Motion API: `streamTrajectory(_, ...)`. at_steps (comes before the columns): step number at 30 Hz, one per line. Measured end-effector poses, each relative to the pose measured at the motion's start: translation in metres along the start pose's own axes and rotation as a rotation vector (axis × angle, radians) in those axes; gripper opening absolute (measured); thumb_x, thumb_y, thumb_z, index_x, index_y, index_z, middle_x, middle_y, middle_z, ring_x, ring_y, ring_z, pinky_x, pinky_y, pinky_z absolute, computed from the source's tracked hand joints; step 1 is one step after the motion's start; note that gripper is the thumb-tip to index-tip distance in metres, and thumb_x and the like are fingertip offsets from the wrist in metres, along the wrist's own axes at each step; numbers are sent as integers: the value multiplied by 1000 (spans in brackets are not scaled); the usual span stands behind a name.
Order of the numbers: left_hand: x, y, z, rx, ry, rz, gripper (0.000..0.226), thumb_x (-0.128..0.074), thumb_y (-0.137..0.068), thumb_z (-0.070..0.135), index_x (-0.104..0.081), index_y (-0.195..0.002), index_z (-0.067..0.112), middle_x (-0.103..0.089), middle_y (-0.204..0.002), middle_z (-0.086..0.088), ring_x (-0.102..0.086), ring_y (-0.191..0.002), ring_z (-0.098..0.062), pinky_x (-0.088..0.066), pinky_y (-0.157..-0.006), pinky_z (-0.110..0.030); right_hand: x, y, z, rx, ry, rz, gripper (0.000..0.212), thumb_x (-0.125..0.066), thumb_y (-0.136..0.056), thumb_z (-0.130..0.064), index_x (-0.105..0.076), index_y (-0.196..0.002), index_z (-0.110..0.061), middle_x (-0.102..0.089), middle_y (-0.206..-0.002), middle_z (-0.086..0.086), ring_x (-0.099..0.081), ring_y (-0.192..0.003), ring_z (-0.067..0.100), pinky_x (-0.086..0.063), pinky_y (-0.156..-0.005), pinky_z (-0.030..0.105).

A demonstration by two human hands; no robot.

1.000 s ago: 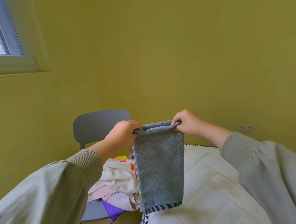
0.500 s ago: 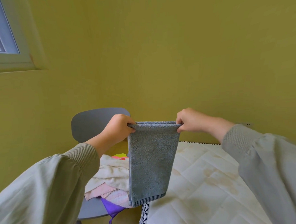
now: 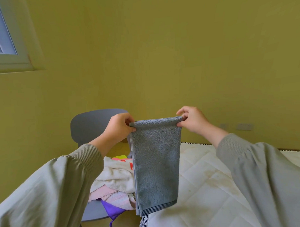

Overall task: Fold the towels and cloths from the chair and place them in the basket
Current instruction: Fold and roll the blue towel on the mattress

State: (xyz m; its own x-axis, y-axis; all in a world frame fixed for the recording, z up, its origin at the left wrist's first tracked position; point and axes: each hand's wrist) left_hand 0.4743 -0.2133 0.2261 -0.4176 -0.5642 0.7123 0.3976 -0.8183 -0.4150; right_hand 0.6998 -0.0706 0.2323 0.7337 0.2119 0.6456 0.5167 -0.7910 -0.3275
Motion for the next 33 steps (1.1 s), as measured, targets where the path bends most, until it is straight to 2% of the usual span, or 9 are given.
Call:
streamTrajectory(3, -3, 0, 0, 61, 79, -65, 34, -77, -73, 3, -59, -96, 21, -61, -78, 1, -56, -70, -14, -45, -63, -22, -6, -2, 4, 1, 73, 9, 22, -72, -75, 3, -68, -92, -11, -61, -77, 1, -54, -71, 14, -40, -67, 22)
streamTrajectory(5, -7, 2, -4, 180, 203, -138, 26, -74, -76, 3, -66, -97, 16, -63, -81, -3, -61, -78, -20, -54, -78, -33, -11, -1, 10, -50, 18, 3, 13, -70, -78, 1, -69, -87, -7, -62, -80, 6, -52, -76, 17, -39, -71, 24)
streamTrajectory(9, -16, 10, -7, 331, 596, -224, 10, -63, -88, 3, -61, -83, 10, -62, -91, -10, -61, -97, -27, -49, -97, -47, -20, 8, 19, -234, -441, -82, 12, -57, -90, -1, -58, -85, -11, -58, -91, 10, -51, -90, 21, -40, -81, 33)
streamTrajectory(14, -14, 13, 3, 365, 773, -372, 5, -54, -95, 7, -57, -92, 11, -66, -86, -6, -67, -77, -19, -57, -78, -37, -6, 17, 11, -305, -552, -173, 10, -47, -97, -5, -53, -93, -12, -60, -89, 7, -59, -77, 20, -51, -68, 36)
streamTrajectory(17, -13, 6, 0, 423, 882, -494, 10, -54, -94, 5, -57, -103, 6, -69, -86, -7, -70, -73, -17, -59, -68, -30, 4, 18, 17, -343, -592, -267, 10, -47, -96, -2, -56, -97, -8, -62, -90, 9, -61, -79, 20, -51, -74, 35)
streamTrajectory(22, -52, 1, -7, 574, 881, -631, 6, -53, -94, 5, -56, -98, 3, -69, -80, -8, -70, -65, -14, -59, -59, -25, 2, 17, 50, -507, -599, -372, 15, -44, -96, 1, -58, -97, -5, -65, -88, 9, -63, -78, 18, -55, -69, 29)
streamTrajectory(24, -83, -1, -19, 609, 807, -639, 8, -56, -93, 6, -58, -99, 1, -69, -86, -12, -69, -69, -17, -60, -67, -28, -9, 15, 77, -573, -538, -391, 12, -47, -95, 0, -57, -99, -4, -64, -91, 10, -63, -80, 19, -55, -70, 31)
streamTrajectory(30, -195, 8, -58, 611, 444, -402, 26, -71, -83, 10, -54, -64, 6, -58, -71, -11, -60, -70, -24, -57, -76, -37, -71, 12, 171, -636, -233, -300, 11, -53, -94, -2, -61, -101, -1, -60, -90, 9, -60, -85, 23, -54, -73, 36)
streamTrajectory(33, -238, 13, -78, 534, 255, -385, 18, -72, -83, 20, -65, -71, 9, -58, -68, -7, -51, -64, -19, -43, -60, -28, -101, 10, 211, -640, -94, -233, 13, -62, -88, -5, -60, -76, -4, -55, -74, 7, -53, -73, 21, -49, -66, 30)
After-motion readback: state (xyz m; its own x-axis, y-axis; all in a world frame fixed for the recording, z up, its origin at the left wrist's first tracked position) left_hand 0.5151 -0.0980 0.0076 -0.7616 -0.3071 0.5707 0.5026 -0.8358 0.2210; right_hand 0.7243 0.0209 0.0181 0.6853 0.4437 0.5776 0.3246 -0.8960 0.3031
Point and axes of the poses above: each hand's wrist, its own y-axis away from the middle knuckle, its own x-axis out of the back of the hand, z = x × y
